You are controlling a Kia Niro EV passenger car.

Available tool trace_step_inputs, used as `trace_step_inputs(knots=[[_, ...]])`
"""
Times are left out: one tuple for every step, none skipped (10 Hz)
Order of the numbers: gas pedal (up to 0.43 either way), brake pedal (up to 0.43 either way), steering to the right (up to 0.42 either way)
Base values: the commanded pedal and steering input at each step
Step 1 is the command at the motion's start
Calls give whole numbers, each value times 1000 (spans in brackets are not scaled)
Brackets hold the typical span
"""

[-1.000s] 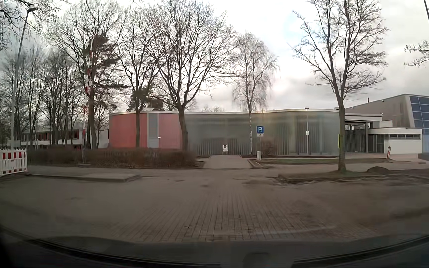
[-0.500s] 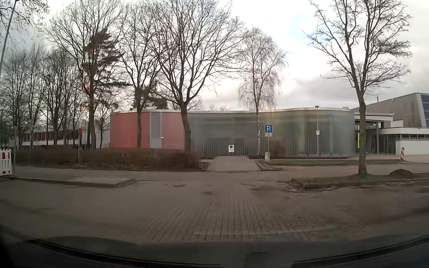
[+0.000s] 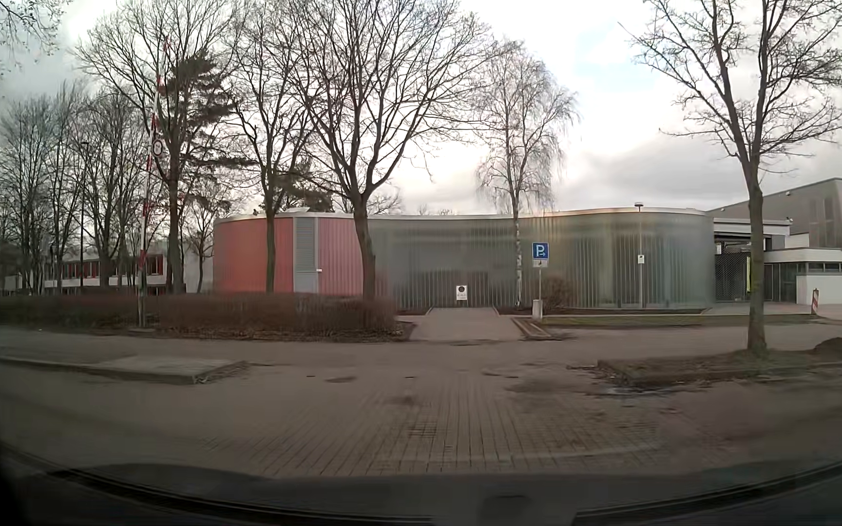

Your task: Follow the waypoints while adhering to traffic rules and regulations

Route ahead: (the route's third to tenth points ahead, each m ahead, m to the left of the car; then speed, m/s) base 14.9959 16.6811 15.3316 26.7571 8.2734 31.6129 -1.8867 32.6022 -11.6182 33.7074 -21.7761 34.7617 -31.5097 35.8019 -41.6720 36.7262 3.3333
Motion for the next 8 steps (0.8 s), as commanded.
trace_step_inputs(knots=[[0,0,-13],[0,0,-11],[8,0,-9],[8,0,-7],[8,0,-6],[0,0,-6],[0,0,-6],[0,0,-6]])
